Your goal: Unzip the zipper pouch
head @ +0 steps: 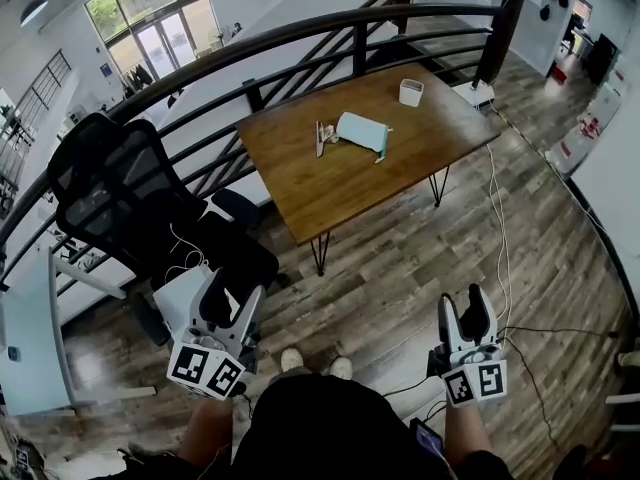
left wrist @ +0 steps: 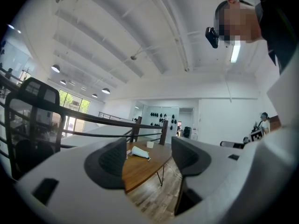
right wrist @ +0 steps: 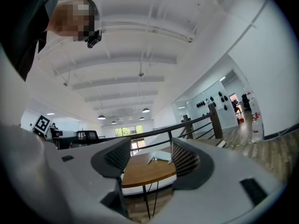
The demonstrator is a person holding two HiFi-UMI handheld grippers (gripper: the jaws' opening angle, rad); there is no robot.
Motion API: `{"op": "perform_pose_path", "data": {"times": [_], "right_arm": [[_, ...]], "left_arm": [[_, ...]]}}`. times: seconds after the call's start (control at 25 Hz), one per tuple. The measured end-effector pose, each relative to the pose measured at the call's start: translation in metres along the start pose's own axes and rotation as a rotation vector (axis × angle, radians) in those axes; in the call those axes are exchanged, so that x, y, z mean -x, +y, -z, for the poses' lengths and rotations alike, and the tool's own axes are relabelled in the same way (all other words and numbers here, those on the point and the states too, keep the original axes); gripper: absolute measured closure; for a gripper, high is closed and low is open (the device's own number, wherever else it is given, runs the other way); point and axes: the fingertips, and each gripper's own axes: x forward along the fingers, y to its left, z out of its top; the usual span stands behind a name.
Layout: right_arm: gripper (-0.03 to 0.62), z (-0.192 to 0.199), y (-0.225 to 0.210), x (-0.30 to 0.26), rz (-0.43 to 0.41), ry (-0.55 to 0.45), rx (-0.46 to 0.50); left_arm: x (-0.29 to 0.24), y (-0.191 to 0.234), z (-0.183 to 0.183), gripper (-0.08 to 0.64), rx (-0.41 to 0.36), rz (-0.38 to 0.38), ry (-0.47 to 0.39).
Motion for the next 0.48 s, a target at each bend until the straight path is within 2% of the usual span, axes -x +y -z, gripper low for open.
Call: {"op": "perform_pose_path", "data": {"times": [0.28,0.48], "right_arm": [[0.344,0.005,-0.009,-0.004,0.014,0.014,-0.004],[0.346,0.005,-0.015,-0.018,0.043,0.016,0.020]], "left_arm": [[-0.015,0.000,0.004,0.268,-0.010,0.011,0.014],[-0.044,0.006,0.008,0.268,-0.003,0.053,0.012]]}}
